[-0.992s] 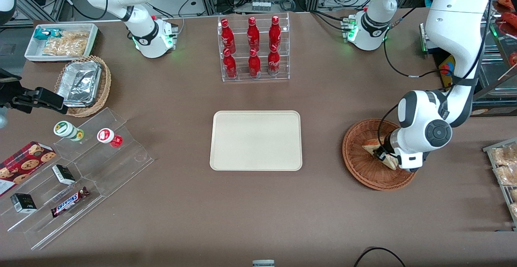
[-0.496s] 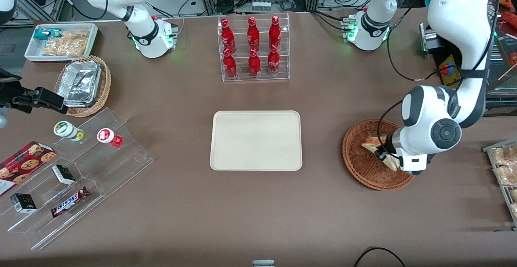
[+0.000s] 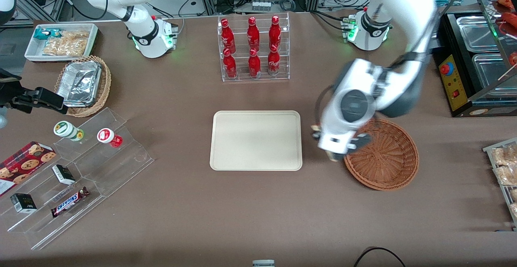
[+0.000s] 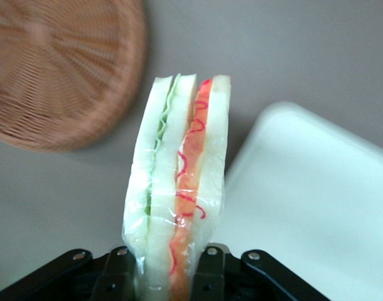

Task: Place sandwich from basket to tray
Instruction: 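Lift the sandwich and carry it with the left gripper over the cream tray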

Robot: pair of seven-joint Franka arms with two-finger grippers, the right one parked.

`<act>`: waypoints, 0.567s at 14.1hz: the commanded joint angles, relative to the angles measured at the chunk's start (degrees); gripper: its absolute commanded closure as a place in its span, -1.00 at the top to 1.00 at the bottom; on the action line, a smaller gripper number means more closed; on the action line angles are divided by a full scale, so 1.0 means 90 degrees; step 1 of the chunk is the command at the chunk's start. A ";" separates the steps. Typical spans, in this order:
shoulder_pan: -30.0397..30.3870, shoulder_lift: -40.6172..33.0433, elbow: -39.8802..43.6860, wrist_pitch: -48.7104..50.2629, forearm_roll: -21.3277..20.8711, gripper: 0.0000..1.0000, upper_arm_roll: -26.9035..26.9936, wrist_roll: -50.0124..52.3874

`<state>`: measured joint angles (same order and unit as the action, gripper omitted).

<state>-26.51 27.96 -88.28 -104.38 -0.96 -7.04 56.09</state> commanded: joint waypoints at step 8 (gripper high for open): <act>-0.1702 0.2391 0.2202 -0.0696 -0.0108 -0.49 0.0088 -0.0900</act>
<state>-39.89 46.81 -71.28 -109.64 -1.53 -6.97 49.19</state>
